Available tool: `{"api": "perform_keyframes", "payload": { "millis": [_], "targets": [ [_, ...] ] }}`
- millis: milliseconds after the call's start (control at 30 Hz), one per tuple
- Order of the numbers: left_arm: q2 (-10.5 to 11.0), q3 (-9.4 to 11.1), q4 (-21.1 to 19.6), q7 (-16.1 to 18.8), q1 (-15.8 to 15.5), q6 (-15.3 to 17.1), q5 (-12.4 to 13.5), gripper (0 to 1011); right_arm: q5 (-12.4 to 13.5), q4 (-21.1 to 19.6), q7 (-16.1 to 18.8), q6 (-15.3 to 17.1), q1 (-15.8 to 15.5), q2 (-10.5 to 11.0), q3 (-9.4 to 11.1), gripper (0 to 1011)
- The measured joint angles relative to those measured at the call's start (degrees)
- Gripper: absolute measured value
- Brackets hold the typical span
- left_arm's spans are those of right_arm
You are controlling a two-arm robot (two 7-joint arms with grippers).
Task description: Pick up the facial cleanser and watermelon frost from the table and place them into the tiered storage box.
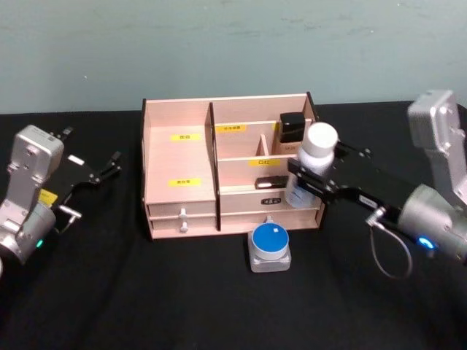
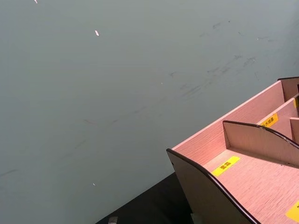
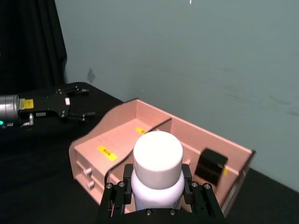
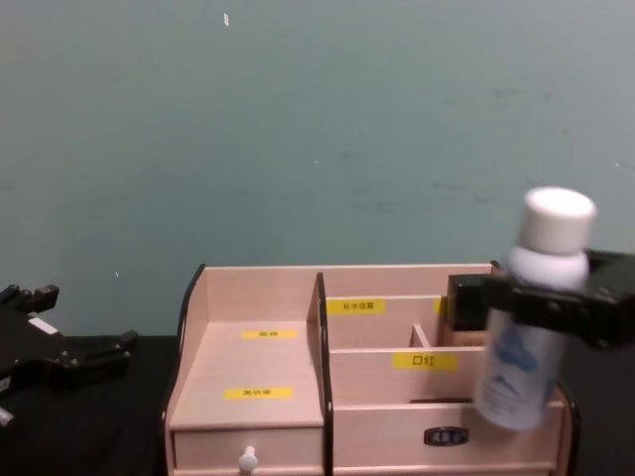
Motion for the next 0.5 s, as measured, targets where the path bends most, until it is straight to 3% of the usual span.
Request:
{"api": "perform_keyframes", "payload": {
  "millis": [233, 500],
  "targets": [
    [0.0, 0.0, 0.0, 0.0, 0.0, 0.0, 0.0, 1010, -1.3, 5.1, 0.3, 0.9, 7.6, -3.7, -4.0, 602],
    [0.0, 0.0, 0.0, 0.0, 0.0, 0.0, 0.0, 1010, -2.1, 11.0, 0.3, 1.1, 13.9, -7.5, -6.4, 602]
  ]
}}
